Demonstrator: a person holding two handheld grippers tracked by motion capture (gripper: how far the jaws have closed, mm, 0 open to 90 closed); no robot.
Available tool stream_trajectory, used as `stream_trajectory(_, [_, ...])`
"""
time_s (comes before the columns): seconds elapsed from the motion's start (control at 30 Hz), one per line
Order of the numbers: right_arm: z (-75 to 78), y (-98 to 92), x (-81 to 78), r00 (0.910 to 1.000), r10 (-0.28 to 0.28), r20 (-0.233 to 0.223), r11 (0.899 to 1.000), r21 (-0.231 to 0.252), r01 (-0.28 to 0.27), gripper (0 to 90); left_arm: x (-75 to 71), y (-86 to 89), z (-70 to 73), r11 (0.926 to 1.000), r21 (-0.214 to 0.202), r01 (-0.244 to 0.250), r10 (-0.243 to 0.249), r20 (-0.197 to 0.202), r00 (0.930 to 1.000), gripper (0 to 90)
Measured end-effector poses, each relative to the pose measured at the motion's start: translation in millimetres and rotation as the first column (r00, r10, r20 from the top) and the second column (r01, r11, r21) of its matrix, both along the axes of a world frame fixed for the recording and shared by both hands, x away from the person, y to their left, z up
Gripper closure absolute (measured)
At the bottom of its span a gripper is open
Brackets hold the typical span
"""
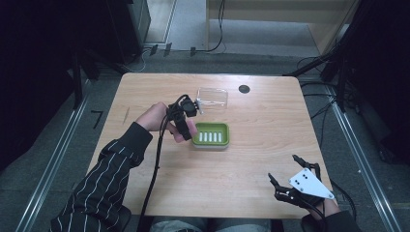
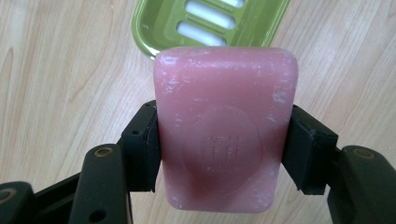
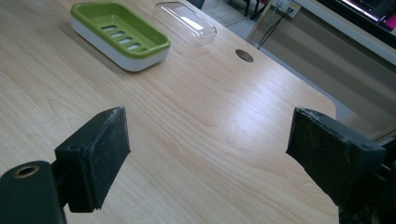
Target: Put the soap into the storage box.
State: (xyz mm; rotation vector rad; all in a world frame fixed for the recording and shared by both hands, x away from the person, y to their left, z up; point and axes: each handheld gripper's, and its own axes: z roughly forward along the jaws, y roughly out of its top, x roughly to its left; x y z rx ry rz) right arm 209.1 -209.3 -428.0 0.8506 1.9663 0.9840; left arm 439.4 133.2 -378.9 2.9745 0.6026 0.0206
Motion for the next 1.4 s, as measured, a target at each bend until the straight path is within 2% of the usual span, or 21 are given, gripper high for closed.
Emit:
stream_trajectory(0.63, [-0.4,-4.4,-5.3,0.9998,-0.022,-0.003,1.0,-0.002,0.022,13.2,9.7,-33.8,-0.1,0.9983,0.001,0.058,-0.058,-0.001,0.9983,38.7])
stream_trajectory(1.07, [-0.1,-2.3,-2.4,1.0,-0.006,0.0,1.0,0.004,0.006,13.2,14.3,-60.8,-9.3,0.9942,0.011,0.107,-0.107,-0.012,0.9942,38.6])
stream_trajectory(1.4, [-0.1,-1.0,-0.8,1.0,0.005,0.001,1.0,0.001,-0.005,13.2,17.6,-73.6,-17.2,0.9895,0.014,0.144,-0.144,0.003,0.9895,38.7])
